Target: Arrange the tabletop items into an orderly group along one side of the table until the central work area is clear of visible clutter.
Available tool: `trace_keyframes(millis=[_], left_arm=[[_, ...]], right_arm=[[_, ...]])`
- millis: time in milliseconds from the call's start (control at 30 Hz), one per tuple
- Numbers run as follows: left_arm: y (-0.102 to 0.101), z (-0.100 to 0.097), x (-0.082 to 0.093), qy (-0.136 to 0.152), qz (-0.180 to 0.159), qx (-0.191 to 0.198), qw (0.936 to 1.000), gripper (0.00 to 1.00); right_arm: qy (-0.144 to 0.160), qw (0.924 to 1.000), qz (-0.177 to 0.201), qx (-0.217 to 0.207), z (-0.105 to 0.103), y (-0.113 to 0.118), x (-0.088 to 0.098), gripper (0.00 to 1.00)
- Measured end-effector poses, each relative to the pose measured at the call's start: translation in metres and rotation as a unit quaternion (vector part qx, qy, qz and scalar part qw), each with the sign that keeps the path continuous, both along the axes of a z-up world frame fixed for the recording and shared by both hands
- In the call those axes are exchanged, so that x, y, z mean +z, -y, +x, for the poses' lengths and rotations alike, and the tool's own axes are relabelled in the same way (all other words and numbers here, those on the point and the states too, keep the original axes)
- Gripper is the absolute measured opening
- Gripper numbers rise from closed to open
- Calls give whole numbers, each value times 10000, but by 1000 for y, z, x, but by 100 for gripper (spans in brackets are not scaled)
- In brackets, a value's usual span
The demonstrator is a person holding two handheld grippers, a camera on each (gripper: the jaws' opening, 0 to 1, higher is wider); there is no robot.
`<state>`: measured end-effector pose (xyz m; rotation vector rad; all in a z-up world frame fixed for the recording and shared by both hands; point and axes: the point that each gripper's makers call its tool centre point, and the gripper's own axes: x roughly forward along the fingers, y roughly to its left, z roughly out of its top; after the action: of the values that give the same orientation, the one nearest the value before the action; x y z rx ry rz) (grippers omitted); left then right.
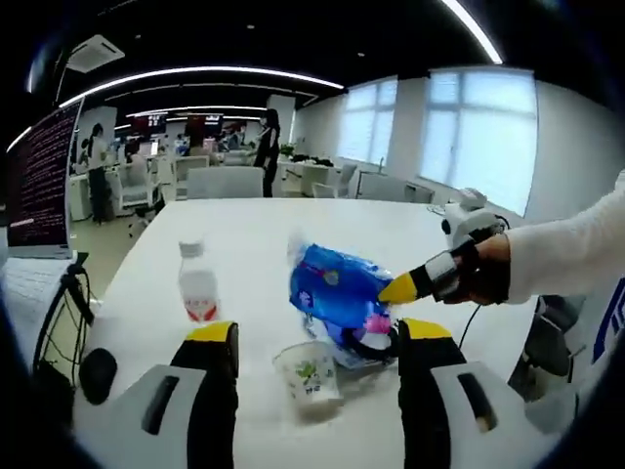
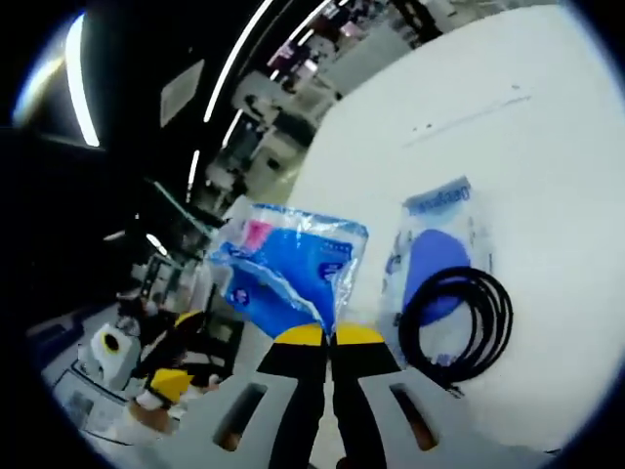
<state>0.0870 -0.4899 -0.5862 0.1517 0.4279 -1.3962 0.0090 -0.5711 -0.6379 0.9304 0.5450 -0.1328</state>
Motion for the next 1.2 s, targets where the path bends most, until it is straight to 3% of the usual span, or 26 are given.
trace_keyframes(millis=[100, 167, 233, 333, 400, 500, 633, 733, 800, 867, 967, 1000, 1133, 1200], left_arm=[[9, -12, 4, -104, -80, -167, 9998, 57], [13, -21, 0, -89, 35, -295, 9995, 48], [12, -27, -4, 180, 171, -386, 9989, 37], [11, -40, -10, 397, 369, -566, 9969, 12], [8, -36, -12, 724, 470, -577, 9946, 7], [10, -52, -9, -86, 343, -573, 9977, 2], [14, -57, -1, -421, 214, -454, 9978, 0], [19, -61, 11, -990, -50, -255, 9947, 0], [22, -64, 17, -1218, -138, -172, 9923, 0], [24, -68, 19, -1133, -129, -179, 9933, 0], [30, -75, 25, -1215, -204, -119, 9923, 0], [32, -77, 25, -1227, -206, -110, 9922, 0], [42, -93, 21, -1107, -95, -182, 9936, 0], [47, -98, 19, -1129, -86, -127, 9935, 0]], right_arm=[[46, 9998, -58, 201, -15, -14, 8, 0], [64, 9995, -123, 268, -22, -19, 11, 0], [39, 9987, -271, 420, -31, -25, 13, 0], [74, 9991, -198, 378, -41, -28, 18, 0], [125, 9987, -333, 370, -47, -24, 22, 0], [99, 9965, -696, 463, -55, -21, 27, 0], [249, 9940, -979, 422, -61, -18, 41, 0], [496, 9912, -1199, 263, -65, -9, 52, 0], [645, 9899, -1245, 206, -69, -6, 58, 1], [731, 9890, -1274, 150, -73, -3, 61, 8], [852, 9890, -1211, 26, -82, 2, 61, 28], [907, 9892, -1151, -20, -85, 3, 61, 30], [1272, 9867, -967, -282, -100, 12, 64, 8], [1289, 9864, -971, -300, -108, 17, 63, 5]])
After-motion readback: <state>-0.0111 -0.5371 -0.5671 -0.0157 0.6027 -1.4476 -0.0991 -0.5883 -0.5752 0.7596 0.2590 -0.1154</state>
